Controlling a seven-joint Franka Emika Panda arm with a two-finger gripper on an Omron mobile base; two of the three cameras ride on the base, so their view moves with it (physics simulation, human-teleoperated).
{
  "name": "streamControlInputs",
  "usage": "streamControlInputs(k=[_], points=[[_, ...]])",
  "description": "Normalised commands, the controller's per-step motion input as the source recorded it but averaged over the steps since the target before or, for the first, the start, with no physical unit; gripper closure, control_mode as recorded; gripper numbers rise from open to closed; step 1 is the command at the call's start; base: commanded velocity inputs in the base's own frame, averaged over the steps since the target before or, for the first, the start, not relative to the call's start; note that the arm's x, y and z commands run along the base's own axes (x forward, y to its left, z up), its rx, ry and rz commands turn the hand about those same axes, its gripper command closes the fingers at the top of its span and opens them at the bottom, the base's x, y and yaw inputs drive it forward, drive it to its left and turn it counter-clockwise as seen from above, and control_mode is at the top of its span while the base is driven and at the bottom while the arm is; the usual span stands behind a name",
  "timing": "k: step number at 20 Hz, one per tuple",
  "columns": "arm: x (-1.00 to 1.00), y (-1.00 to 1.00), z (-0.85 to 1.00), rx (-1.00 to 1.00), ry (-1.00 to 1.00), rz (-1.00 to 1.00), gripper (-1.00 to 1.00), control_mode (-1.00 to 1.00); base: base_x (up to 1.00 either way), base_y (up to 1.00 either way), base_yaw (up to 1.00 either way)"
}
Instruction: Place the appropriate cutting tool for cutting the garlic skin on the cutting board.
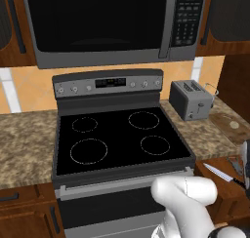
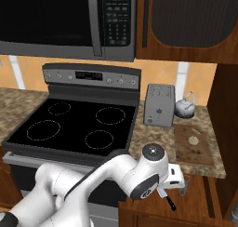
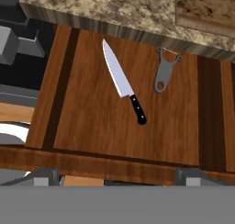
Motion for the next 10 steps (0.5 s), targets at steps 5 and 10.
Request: streamControlInputs(k=[5, 10], points=[[0.11, 0.00, -0.21, 0.00, -0.01, 0.00, -1.00, -1.00, 0.00, 0.00, 0.00], [0.00, -0.08, -0.33, 0.00, -0.03, 0.00, -1.00, -1.00, 0.00, 0.00, 0.00]])
